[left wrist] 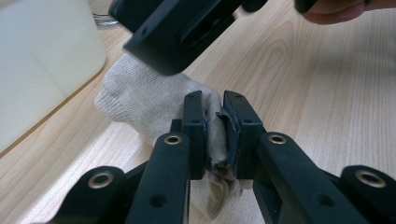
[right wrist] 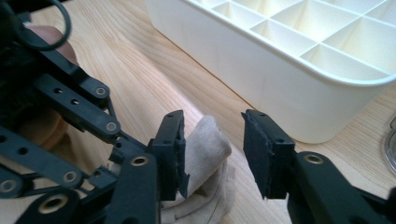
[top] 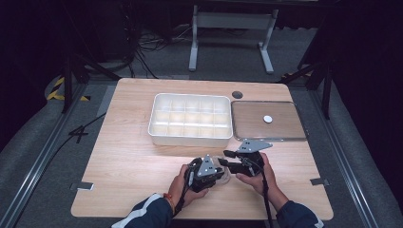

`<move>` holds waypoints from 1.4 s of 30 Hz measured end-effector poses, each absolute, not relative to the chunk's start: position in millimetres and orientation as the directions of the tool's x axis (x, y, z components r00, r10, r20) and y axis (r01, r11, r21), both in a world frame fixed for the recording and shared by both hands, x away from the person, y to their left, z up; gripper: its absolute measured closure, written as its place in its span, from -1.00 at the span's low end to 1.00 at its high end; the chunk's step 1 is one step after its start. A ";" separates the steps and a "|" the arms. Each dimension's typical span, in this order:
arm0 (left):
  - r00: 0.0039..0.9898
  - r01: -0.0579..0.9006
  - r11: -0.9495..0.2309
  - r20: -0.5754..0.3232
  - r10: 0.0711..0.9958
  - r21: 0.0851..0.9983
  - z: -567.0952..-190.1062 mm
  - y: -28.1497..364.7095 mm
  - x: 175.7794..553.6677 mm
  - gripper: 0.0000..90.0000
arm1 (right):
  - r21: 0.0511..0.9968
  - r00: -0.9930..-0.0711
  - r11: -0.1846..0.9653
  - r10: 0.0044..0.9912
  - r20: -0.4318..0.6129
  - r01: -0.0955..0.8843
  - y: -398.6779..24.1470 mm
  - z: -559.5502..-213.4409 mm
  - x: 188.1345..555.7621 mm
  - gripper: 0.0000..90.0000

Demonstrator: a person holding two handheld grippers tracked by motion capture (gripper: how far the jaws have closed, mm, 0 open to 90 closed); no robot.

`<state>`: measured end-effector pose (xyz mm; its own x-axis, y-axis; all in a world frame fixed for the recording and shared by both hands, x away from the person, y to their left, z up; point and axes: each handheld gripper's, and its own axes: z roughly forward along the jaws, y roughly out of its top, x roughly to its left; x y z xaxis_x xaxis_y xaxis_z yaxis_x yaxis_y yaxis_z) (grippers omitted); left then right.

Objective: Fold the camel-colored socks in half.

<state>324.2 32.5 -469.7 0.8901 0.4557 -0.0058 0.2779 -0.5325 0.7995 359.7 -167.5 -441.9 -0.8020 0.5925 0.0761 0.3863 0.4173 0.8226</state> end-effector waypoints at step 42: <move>0.927 0.264 -0.536 -0.057 0.371 0.802 -474.3 35.4 318.2 0.70 | 0.758 -0.782 0.528 0.622 -0.038 0.383 -178.1 -455.3 354.3 0.71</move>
